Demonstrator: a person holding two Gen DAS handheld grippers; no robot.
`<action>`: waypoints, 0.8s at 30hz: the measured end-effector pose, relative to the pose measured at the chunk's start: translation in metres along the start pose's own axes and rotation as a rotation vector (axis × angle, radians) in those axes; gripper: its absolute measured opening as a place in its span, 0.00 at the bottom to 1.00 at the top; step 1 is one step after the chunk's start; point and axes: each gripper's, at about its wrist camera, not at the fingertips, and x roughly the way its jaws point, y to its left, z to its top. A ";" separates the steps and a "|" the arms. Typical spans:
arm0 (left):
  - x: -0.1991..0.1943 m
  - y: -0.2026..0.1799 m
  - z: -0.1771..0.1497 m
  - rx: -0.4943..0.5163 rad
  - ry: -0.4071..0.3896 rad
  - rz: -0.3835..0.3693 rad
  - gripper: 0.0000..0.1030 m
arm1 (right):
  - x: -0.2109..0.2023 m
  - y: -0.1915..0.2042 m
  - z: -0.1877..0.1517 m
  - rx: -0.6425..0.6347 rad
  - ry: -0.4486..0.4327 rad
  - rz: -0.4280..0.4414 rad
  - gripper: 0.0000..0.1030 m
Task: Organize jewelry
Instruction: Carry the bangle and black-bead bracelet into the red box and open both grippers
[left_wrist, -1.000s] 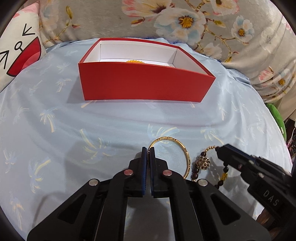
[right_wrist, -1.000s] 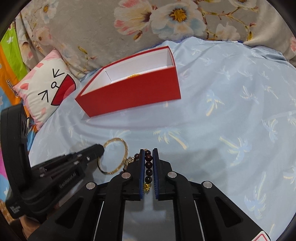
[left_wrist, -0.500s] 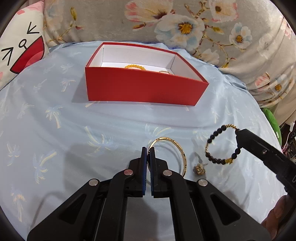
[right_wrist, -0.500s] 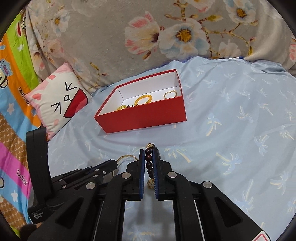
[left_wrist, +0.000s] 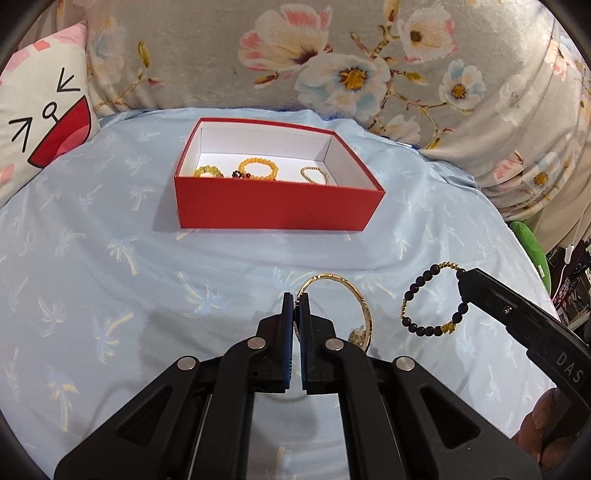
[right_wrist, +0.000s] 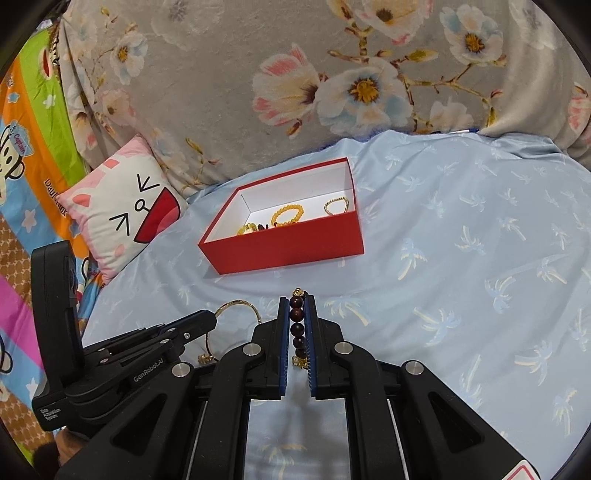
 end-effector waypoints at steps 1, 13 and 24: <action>-0.002 0.000 0.003 0.004 -0.004 0.000 0.03 | -0.001 0.000 0.003 -0.002 -0.003 0.000 0.08; -0.006 0.007 0.065 0.027 -0.082 0.015 0.03 | 0.024 0.005 0.055 -0.052 -0.040 -0.005 0.08; 0.038 0.029 0.136 0.048 -0.120 0.073 0.03 | 0.095 0.009 0.125 -0.066 -0.046 -0.004 0.08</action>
